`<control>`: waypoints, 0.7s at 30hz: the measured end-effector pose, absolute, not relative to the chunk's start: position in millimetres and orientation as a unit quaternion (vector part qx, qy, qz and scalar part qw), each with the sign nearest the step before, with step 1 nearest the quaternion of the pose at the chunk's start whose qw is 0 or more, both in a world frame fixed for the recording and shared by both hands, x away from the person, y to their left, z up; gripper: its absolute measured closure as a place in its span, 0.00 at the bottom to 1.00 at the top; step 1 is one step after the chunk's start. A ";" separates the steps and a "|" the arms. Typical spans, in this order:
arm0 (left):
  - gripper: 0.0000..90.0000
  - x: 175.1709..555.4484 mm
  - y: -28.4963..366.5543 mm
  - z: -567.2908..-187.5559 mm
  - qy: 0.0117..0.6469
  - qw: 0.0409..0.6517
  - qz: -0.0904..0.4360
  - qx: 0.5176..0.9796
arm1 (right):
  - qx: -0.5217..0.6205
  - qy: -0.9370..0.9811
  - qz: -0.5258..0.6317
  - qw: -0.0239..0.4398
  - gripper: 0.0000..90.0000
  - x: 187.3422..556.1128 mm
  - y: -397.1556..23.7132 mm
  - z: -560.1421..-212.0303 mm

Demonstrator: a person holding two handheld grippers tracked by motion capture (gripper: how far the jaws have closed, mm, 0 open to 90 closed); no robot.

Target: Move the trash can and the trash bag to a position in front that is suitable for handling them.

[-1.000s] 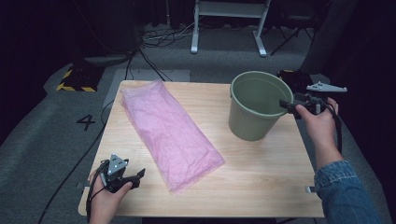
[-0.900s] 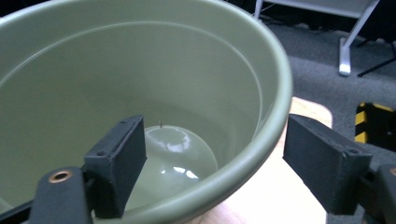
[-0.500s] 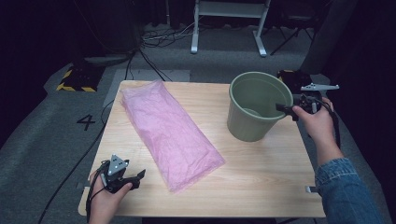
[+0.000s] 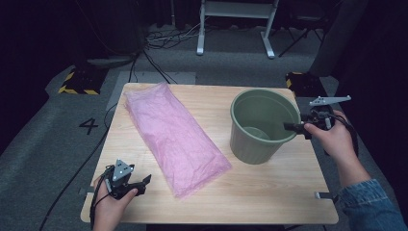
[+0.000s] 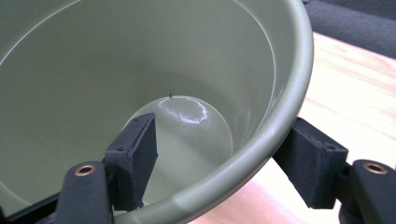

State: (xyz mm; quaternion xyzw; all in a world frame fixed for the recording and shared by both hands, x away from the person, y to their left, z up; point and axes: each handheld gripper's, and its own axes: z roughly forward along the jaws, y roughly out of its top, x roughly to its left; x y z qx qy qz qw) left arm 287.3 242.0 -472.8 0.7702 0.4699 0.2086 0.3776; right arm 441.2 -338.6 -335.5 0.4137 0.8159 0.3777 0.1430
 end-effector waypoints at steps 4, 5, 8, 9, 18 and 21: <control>0.28 286.9 239.4 -472.5 0.467 0.378 0.208 0.772 | 0.396 0.828 0.376 0.127 0.34 423.8 -335.5 -335.3; 0.28 286.9 239.4 -472.5 0.467 0.378 0.208 0.772 | 0.396 0.828 0.376 0.127 0.34 423.8 -335.5 -335.3; 0.28 287.4 236.4 -471.5 0.464 0.379 0.207 0.774 | 0.379 0.840 0.370 0.116 0.32 402.4 -330.1 -334.5; 0.28 287.6 235.7 -471.2 0.463 0.379 0.207 0.774 | 0.376 0.842 0.369 0.114 0.32 398.5 -329.0 -334.4; 0.28 290.3 232.1 -472.3 0.465 0.379 0.203 0.774 | 0.334 0.859 0.377 0.096 0.31 364.9 -320.8 -335.2; 0.28 295.4 231.4 -473.8 0.467 0.378 0.201 0.774 | 0.317 0.865 0.379 0.089 0.29 351.3 -314.4 -335.7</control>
